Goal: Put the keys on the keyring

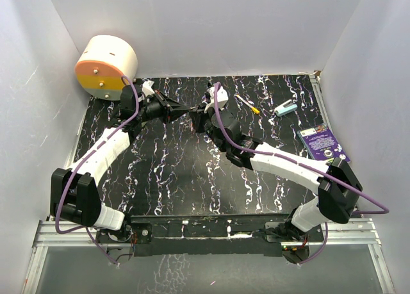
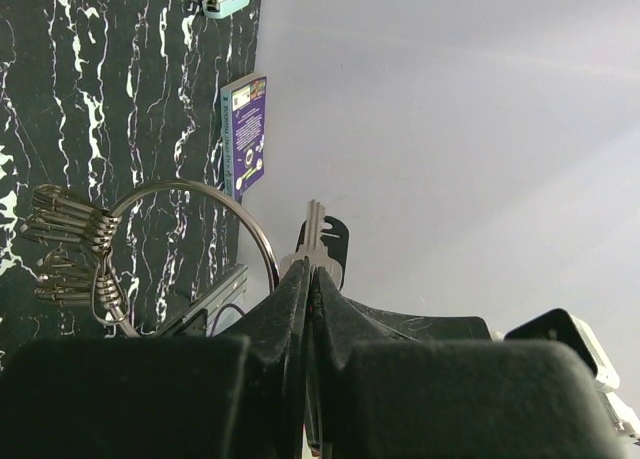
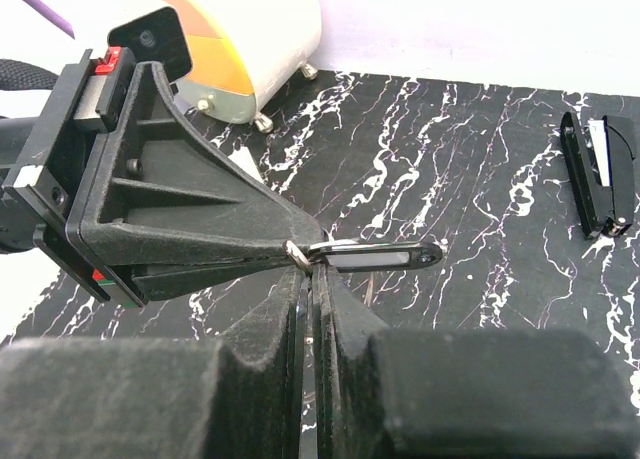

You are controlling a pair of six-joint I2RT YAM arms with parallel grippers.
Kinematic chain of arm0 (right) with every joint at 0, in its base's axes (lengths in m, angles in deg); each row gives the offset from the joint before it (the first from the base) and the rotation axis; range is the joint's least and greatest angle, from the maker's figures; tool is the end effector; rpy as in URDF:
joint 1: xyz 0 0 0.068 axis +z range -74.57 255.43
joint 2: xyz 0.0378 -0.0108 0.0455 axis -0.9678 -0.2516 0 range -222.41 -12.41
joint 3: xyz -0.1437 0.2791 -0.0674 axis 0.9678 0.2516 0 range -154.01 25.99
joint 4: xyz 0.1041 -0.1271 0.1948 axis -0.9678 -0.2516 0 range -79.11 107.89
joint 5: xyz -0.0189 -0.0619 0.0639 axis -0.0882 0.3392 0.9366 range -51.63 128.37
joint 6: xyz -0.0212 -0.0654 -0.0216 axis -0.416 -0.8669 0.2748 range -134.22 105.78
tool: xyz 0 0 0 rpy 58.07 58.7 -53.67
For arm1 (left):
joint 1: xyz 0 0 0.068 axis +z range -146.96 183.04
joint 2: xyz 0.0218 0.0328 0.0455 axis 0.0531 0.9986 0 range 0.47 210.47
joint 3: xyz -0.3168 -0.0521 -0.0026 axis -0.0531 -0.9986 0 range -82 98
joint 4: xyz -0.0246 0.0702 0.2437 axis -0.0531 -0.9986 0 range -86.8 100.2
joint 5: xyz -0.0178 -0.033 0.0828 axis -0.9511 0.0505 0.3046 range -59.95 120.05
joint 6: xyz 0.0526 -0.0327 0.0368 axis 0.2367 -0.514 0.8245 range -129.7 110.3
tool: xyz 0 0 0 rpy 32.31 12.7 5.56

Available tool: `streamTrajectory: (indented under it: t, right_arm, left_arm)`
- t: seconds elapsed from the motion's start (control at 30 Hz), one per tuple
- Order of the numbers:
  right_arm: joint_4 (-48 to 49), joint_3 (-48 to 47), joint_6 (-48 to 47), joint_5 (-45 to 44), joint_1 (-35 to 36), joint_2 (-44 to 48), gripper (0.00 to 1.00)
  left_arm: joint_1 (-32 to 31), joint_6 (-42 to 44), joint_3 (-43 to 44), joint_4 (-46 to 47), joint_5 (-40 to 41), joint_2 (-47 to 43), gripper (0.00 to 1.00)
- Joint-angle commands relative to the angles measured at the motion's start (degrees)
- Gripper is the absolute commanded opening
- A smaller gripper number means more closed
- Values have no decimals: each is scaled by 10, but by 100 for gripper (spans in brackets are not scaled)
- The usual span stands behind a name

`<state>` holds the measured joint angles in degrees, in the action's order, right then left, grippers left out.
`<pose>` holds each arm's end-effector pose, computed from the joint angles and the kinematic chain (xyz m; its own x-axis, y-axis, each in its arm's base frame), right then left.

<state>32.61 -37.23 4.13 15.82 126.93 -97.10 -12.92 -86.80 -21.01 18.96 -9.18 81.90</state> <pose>0.2436 0.2694 0.3793 -0.2223 0.1875 -0.9568 -0.4380 0.8575 0.2699 0.3115 -0.1284 0.3724 -0.8315 -0.5475 -0.0939 -0.0092 0.1826 -0.9831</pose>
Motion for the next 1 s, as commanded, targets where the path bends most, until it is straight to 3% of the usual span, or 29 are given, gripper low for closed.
streamTrajectory:
  t: [0.0, 0.97]
  right_arm:
    - [51, -8, 10, -42, -5, 32, 8]
    - [45, -17, 30, -7, -5, 7, 8]
  left_arm:
    - [-6, 6, 10, -8, -24, -28, 0]
    - [1, 5, 6, 5, -14, -28, 0]
